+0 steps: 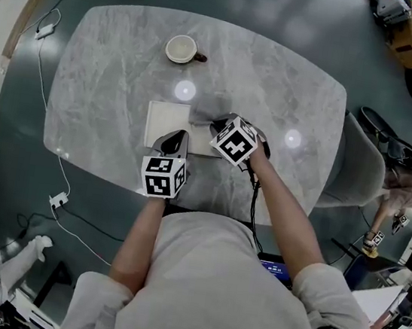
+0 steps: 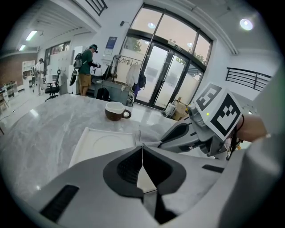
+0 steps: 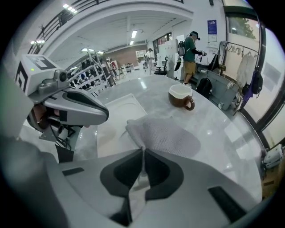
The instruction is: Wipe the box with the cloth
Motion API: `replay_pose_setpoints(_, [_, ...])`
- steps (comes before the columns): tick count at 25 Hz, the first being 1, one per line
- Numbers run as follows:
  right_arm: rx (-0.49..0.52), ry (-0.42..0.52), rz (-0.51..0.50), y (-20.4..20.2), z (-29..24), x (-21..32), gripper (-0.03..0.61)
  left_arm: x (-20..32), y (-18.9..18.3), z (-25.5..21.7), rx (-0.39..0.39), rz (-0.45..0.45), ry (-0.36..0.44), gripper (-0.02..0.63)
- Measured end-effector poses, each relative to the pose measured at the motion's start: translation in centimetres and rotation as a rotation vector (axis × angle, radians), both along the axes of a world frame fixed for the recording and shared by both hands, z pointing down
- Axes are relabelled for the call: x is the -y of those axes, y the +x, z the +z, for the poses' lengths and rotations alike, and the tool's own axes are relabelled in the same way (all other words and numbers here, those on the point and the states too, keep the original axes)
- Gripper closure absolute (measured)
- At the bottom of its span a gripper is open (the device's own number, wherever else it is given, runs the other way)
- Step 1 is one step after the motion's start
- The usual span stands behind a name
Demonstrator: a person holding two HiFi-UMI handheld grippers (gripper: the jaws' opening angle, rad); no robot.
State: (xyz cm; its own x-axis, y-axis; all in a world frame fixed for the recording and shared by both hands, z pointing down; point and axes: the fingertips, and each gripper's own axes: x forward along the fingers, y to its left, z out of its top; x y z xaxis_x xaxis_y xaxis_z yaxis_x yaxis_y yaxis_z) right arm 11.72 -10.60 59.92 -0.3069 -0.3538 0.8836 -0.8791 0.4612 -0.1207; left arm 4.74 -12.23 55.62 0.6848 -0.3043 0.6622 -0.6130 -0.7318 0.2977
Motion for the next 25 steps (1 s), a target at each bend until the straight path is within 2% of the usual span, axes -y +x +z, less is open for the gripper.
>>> replay_pose_setpoints(25, [0.011,-0.021,-0.076,-2.8,-0.2,-4.8,0.545,-4.4,-2.6,0.3,-0.008,-0.093,-0.017,0.588])
